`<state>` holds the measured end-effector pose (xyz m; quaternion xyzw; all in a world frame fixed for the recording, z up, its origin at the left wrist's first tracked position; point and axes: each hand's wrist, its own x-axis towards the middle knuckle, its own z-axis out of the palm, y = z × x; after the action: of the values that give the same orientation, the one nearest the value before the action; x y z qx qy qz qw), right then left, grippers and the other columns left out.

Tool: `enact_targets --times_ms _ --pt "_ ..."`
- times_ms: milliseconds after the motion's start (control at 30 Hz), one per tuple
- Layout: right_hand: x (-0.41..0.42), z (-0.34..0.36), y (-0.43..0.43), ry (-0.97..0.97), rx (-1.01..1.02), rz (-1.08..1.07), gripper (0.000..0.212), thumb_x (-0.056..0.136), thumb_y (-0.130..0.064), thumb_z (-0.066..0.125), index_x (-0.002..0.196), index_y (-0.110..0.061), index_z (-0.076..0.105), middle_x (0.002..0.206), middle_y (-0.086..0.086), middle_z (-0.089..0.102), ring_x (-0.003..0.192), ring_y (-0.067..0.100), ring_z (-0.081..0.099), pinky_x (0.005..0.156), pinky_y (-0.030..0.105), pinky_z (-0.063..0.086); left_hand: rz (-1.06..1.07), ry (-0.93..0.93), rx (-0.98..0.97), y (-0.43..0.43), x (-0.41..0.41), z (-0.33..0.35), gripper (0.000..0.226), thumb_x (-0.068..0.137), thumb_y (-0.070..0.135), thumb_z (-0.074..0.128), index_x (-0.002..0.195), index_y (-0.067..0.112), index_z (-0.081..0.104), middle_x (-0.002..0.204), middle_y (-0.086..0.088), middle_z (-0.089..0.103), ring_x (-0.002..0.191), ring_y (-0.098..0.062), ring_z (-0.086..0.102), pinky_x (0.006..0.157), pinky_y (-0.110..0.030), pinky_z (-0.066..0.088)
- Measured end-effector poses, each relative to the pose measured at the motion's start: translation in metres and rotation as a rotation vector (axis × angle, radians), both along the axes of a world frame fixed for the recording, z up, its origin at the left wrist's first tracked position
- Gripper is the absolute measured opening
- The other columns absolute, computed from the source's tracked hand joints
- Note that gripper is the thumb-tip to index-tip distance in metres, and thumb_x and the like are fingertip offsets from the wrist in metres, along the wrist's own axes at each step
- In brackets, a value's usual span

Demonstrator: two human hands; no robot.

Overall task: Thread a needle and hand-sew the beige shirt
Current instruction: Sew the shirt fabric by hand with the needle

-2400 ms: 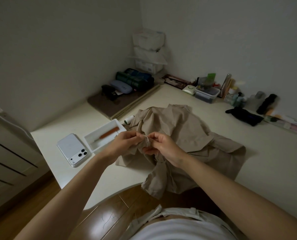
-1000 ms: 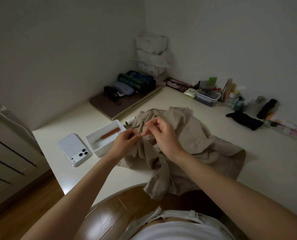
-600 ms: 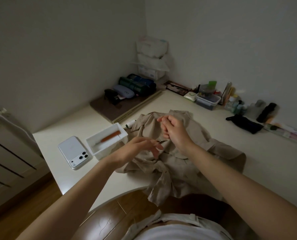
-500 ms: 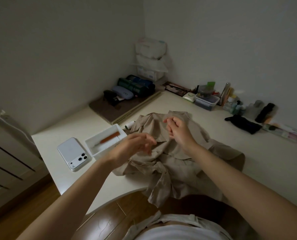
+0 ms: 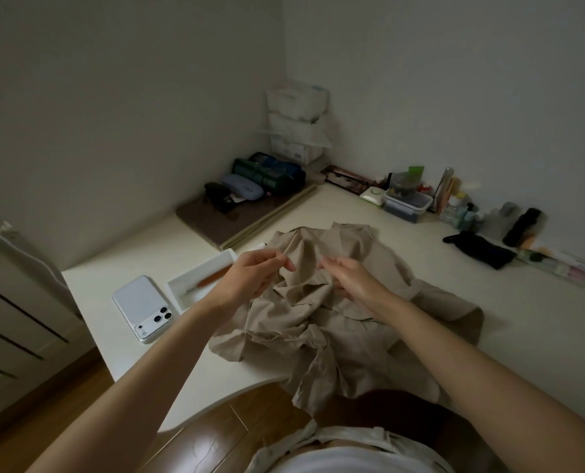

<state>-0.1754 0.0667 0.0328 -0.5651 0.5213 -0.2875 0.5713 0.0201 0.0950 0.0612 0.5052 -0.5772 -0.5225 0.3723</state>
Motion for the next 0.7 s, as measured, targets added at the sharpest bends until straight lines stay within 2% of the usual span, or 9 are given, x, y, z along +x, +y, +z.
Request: enact_targets --times_ms 67,133,200,267,367,467,533,600,700 --pt "0.011 0.014 0.008 -0.081 0.021 0.114 0.031 0.101 -0.036 0.037 0.112 -0.014 0.056 0.071 -0.016 0.050 0.062 -0.004 0.049 0.057 0.014 0.039 0.005 -0.051 0.031 -0.002 -0.003 -0.003 0.027 0.101 0.017 0.042 0.087 0.007 0.064 0.050 0.007 0.029 0.043 -0.005 0.023 0.040 -0.015 0.018" --pt "0.017 0.016 0.010 -0.122 0.052 0.184 0.036 0.101 -0.032 0.037 0.121 -0.006 0.053 0.070 -0.016 0.055 0.055 -0.005 0.053 0.051 0.011 0.039 -0.005 -0.079 0.051 -0.003 -0.004 -0.005 0.027 0.101 0.017 0.042 0.087 0.007 0.063 0.049 0.008 0.030 0.042 -0.004 0.024 0.040 -0.015 0.019" --pt "0.019 0.014 0.012 -0.130 0.042 0.204 0.033 0.102 -0.024 0.040 0.118 0.002 0.054 0.055 -0.016 0.054 0.046 -0.006 0.050 0.045 0.008 0.037 -0.031 -0.102 0.060 -0.003 -0.003 -0.005 0.028 0.101 0.018 0.040 0.089 0.007 0.062 0.049 0.009 0.030 0.043 -0.004 0.023 0.041 -0.016 0.018" --pt "0.019 0.009 0.010 -0.127 0.017 0.190 0.027 0.100 -0.018 0.045 0.111 0.003 0.058 0.058 -0.012 0.046 0.043 -0.002 0.044 0.043 0.011 0.035 -0.045 -0.125 0.065 -0.003 -0.001 -0.005 0.029 0.102 0.018 0.038 0.093 0.003 0.061 0.049 0.011 0.031 0.044 -0.005 0.023 0.042 -0.017 0.018" --pt "0.016 0.000 0.004 -0.138 0.019 0.142 0.016 0.099 -0.015 0.046 0.091 -0.008 0.058 0.064 -0.003 0.038 0.050 0.002 0.032 0.046 0.015 0.031 -0.022 -0.143 0.049 0.001 0.005 -0.007 0.029 0.102 0.017 0.038 0.090 0.006 0.062 0.050 0.010 0.033 0.043 -0.004 0.025 0.041 -0.015 0.021" --pt "0.009 -0.010 -0.006 -0.084 0.036 -0.007 0.018 0.100 -0.015 0.045 0.085 -0.012 0.055 0.065 -0.003 0.039 0.054 0.004 0.033 0.046 0.014 0.032 0.033 -0.155 0.016 0.004 0.012 -0.009 0.030 0.102 0.021 0.041 0.085 0.012 0.064 0.053 0.005 0.032 0.045 -0.007 0.025 0.042 -0.017 0.020" --pt "0.002 -0.020 -0.009 0.021 0.042 -0.093 0.017 0.100 -0.018 0.044 0.090 -0.010 0.054 0.068 -0.002 0.041 0.057 0.006 0.037 0.049 0.014 0.033 0.060 -0.149 -0.002 0.004 0.015 -0.010 0.031 0.101 0.023 0.042 0.085 0.013 0.065 0.052 0.005 0.032 0.047 -0.009 0.025 0.045 -0.022 0.020" --pt "-0.001 -0.027 -0.007 0.104 0.035 -0.097 0.020 0.100 -0.022 0.044 0.104 -0.006 0.056 0.074 -0.001 0.046 0.065 0.007 0.044 0.057 0.017 0.039 0.074 -0.159 -0.007 0.004 0.017 -0.010 0.030 0.101 0.024 0.043 0.085 0.013 0.066 0.052 0.005 0.034 0.047 -0.009 0.025 0.046 -0.023 0.020" --pt "0.007 -0.024 0.002 0.061 -0.014 0.022 0.030 0.097 -0.032 0.049 0.120 -0.012 0.053 0.103 0.002 0.058 0.093 0.011 0.056 0.076 0.021 0.045 0.040 -0.221 -0.001 0.003 0.015 -0.010 0.029 0.100 0.022 0.044 0.083 0.014 0.066 0.052 0.006 0.034 0.047 -0.009 0.026 0.044 -0.020 0.020"
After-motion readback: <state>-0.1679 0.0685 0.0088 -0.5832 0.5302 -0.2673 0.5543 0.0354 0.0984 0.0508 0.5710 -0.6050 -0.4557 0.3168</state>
